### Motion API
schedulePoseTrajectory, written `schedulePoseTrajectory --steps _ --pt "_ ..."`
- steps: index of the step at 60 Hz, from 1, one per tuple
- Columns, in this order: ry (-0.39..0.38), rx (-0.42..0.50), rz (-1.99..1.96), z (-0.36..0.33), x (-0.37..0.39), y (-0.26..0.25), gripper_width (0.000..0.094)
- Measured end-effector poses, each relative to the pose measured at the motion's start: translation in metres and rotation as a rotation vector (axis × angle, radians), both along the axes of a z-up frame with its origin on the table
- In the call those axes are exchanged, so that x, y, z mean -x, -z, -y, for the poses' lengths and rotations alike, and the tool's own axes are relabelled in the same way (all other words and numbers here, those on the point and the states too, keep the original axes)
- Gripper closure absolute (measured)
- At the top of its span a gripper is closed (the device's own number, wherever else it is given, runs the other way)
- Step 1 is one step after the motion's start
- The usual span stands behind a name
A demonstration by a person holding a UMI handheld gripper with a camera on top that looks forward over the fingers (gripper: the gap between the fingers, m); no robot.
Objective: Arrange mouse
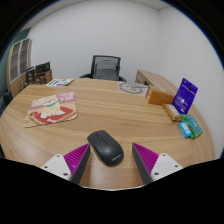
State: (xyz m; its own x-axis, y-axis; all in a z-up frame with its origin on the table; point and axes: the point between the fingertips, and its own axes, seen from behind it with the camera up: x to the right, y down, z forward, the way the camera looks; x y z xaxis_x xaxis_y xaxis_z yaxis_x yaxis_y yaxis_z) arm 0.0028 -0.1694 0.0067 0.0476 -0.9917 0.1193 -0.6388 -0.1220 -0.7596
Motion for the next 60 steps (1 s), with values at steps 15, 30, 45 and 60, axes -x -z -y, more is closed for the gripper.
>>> schedulePoseTrajectory --steps 15,30,45,60 --pt "0.013 -0.023 -0.012 -0.002 -0.028 0.015 0.007" --pt "0.046 -0.036 -0.006 0.002 -0.054 0.02 0.0068" --pt "0.09 -0.036 -0.004 0.016 -0.073 0.021 0.0067" --pt "0.075 -0.076 -0.026 0.007 -0.078 0.025 0.0265"
